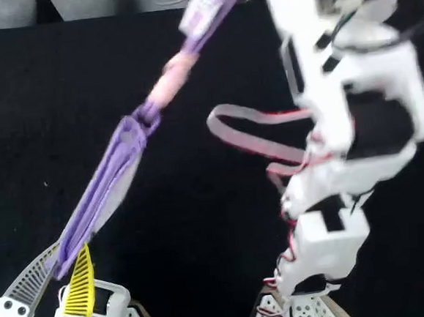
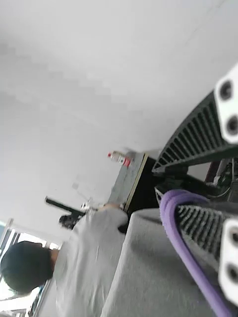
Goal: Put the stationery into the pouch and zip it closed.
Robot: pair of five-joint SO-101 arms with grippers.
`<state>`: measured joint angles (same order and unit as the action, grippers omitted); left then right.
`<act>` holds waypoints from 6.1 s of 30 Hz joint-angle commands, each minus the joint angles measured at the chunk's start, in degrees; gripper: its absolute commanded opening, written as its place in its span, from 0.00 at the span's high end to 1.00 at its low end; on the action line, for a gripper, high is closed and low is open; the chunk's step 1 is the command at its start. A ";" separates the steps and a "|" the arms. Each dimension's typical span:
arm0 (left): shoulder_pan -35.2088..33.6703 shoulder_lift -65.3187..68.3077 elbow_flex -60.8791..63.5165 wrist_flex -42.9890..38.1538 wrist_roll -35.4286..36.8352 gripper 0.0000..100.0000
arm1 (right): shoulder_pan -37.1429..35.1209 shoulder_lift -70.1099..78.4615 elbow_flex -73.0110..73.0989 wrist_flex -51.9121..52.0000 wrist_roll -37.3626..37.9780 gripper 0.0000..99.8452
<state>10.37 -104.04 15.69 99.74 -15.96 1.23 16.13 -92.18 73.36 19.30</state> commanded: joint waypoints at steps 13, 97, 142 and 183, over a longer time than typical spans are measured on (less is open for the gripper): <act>-1.27 -0.53 -2.42 0.97 2.37 0.97 | 12.57 14.11 -1.80 -2.02 -0.35 0.99; -15.25 -0.70 -7.25 1.23 13.63 0.68 | -33.93 1.80 39.25 27.78 27.96 0.70; -28.44 -0.62 64.22 -25.58 5.80 0.97 | 13.19 -94.64 133.58 -3.43 -5.80 0.98; -34.15 -0.44 81.54 -26.73 5.71 0.97 | 12.40 -123.56 188.70 0.97 -2.81 0.99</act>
<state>-23.30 -104.04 96.04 72.84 -9.98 13.71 -103.43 96.57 73.98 15.78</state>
